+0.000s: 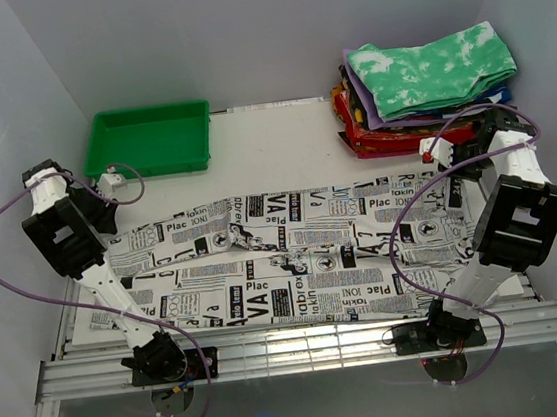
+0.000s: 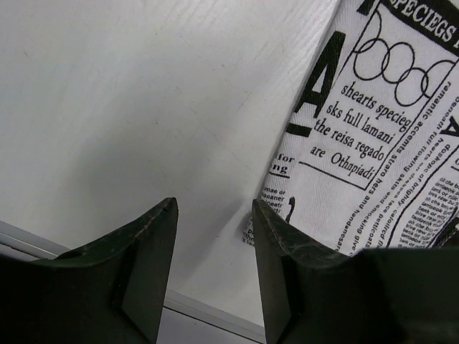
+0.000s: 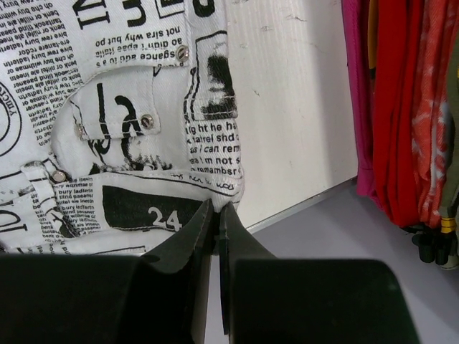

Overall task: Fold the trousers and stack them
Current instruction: Fold the trousers

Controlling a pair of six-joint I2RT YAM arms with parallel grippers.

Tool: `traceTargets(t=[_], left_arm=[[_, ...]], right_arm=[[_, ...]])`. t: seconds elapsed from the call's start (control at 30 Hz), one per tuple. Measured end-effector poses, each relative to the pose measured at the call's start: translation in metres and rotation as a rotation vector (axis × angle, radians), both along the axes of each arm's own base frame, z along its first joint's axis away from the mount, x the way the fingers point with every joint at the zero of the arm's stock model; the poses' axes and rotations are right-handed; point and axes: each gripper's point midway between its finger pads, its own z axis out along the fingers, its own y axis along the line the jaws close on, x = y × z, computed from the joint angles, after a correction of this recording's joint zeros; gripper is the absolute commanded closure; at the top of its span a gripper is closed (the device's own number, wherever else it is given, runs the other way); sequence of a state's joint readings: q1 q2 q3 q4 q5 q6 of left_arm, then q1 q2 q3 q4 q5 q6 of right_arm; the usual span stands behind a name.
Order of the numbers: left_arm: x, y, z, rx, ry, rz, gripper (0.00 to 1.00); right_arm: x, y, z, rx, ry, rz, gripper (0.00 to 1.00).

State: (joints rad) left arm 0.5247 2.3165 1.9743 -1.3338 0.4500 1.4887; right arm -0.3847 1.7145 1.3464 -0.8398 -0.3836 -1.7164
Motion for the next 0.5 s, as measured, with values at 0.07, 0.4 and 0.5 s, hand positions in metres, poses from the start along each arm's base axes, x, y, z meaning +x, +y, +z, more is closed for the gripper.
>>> traceTargets(t=[0.07,0.4,0.5], left_arm=[[0.001,-0.001,0.002,-0.006,-0.009,-0.001,0.44],[-0.023,-0.017,-0.008,-0.051,0.051,0.000,0.48],[-0.028,-0.019,-0.008,-0.053,0.062,0.005,0.57]], right_arm=[[0.001,0.000,0.001,-0.001,-0.002,0.000,0.92],[0.004,-0.001,0.003,-0.009,0.006,0.005,0.92],[0.003,-0.001,0.003,-0.012,0.010,0.007,0.92]])
